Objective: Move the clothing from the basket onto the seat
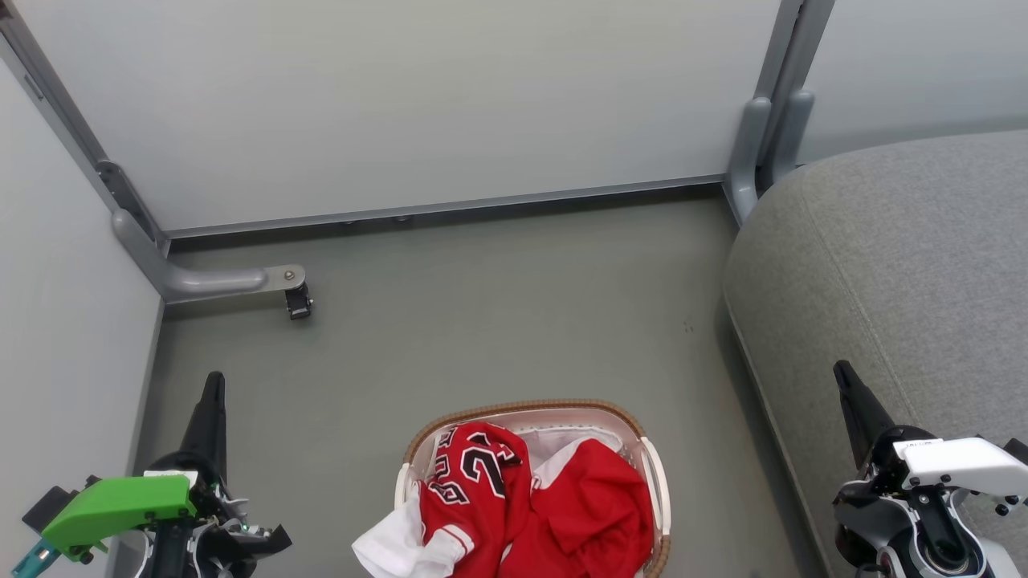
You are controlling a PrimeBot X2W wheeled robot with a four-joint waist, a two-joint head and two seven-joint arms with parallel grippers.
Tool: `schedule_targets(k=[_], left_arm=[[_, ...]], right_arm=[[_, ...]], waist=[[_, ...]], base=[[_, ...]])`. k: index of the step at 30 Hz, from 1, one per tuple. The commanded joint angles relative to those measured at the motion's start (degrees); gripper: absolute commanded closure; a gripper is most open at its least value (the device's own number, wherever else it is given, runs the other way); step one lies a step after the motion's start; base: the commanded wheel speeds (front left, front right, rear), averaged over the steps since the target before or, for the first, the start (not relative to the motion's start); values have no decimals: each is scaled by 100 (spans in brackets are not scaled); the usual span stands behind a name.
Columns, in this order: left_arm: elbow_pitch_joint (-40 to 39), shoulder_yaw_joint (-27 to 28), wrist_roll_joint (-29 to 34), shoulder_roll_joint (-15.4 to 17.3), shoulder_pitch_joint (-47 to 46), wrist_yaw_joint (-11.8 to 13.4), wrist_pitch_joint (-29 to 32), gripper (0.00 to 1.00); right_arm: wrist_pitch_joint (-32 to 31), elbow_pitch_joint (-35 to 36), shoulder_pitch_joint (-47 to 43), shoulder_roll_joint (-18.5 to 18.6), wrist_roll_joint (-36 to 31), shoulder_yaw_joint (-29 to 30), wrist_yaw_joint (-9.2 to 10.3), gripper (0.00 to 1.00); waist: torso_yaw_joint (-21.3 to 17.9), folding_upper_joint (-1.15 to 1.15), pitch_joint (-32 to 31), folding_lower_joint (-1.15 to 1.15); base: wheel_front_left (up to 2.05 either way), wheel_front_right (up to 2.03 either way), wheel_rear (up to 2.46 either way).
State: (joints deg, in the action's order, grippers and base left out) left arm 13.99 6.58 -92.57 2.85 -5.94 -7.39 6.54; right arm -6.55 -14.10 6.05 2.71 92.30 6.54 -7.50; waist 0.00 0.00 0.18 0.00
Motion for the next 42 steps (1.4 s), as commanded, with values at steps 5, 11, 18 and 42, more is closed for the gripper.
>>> schedule_targets(k=[5,11,18,42], left_arm=[[9,2,31,8,-68,-31,12,100],[10,2,31,8,-68,-31,12,100],[57,-11,1,-11,27,8,-12,100],[-305,-557,742,-33,429,8,-600,0]], right_arm=[[-12,23,36,34,23,4,2,100],[-12,23,36,35,23,4,2,100],[9,-57,-30,-16,-4,-10,0,100],[599,-28,-326,-36,-715,-161,2,0]], waist=[[0,0,0,0],[0,0,0,0],[0,0,0,0],[3,0,5,0]], base=[[0,0,0],[0,0,0],[0,0,0],[0,0,0]])
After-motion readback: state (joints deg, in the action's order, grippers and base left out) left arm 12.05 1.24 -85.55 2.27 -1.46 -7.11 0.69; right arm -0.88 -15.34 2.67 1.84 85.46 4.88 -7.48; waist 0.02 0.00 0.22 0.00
